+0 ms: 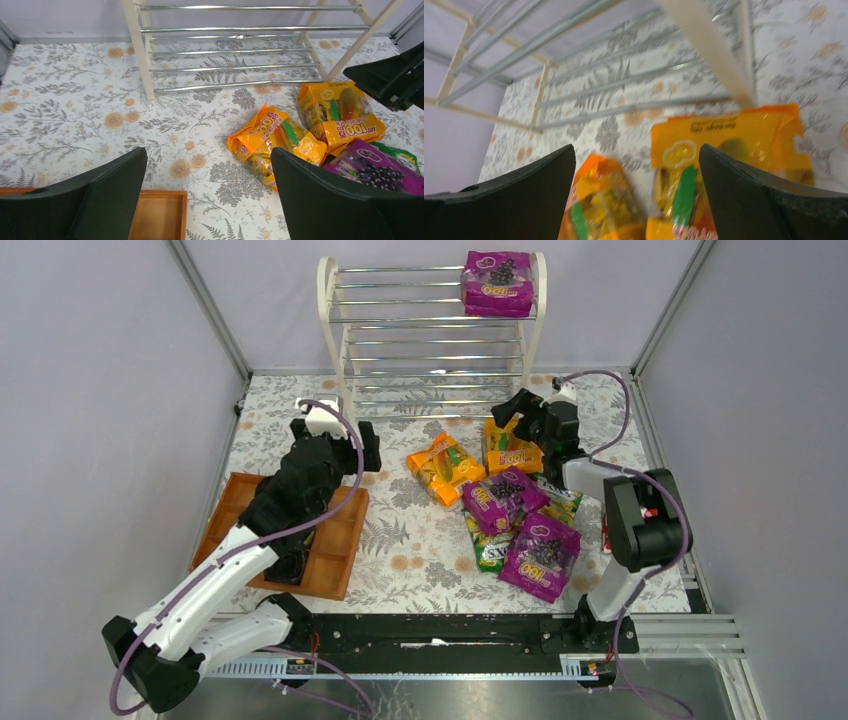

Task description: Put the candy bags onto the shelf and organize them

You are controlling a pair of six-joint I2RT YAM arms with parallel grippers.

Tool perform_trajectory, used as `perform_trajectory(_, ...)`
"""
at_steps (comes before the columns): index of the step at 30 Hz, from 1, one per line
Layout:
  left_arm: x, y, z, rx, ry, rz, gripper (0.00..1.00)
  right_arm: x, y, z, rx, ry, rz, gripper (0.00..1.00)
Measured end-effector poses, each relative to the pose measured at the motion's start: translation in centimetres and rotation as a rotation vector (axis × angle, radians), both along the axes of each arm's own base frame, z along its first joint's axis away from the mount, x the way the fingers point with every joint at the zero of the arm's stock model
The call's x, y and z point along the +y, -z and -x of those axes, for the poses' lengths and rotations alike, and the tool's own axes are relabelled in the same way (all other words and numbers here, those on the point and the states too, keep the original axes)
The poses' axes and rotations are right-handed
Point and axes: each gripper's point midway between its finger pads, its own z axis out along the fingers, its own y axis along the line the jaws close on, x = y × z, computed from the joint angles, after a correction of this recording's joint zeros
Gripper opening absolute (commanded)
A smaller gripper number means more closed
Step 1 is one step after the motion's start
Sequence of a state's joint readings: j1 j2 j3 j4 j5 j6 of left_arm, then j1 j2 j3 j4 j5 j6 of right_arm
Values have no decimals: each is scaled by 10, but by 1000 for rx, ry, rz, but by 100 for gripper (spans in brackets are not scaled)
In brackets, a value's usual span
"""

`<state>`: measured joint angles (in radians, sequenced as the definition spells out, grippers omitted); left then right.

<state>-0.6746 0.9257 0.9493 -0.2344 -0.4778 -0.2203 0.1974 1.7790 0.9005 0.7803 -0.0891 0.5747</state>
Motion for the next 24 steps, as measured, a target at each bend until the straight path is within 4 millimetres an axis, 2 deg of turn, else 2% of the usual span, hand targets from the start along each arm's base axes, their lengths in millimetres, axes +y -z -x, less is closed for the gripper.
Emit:
perform_trajectory(4,-7,12,-8,48,34,36,99,20,0,34,137,-123,17,100)
perform_trajectory(6,-19,22,-11,94,82,56,99,28,2,53,209,-185,38,100)
perform_trajectory(10,-60,55,-13,241,236,116,99,34,5,98,342,-287,91,100)
perform_trajectory(13,-93,86,-1,379,374,181,99,28,-3,127,391,-316,133,100)
perform_trajectory(17,-131,116,23,561,543,314,98,14,-29,156,394,-294,172,100)
perform_trajectory(21,-157,137,49,710,656,473,98,-9,-42,164,416,-203,196,100)
perform_trajectory(24,-174,150,69,810,712,526,99,-31,-27,161,503,-133,163,100)
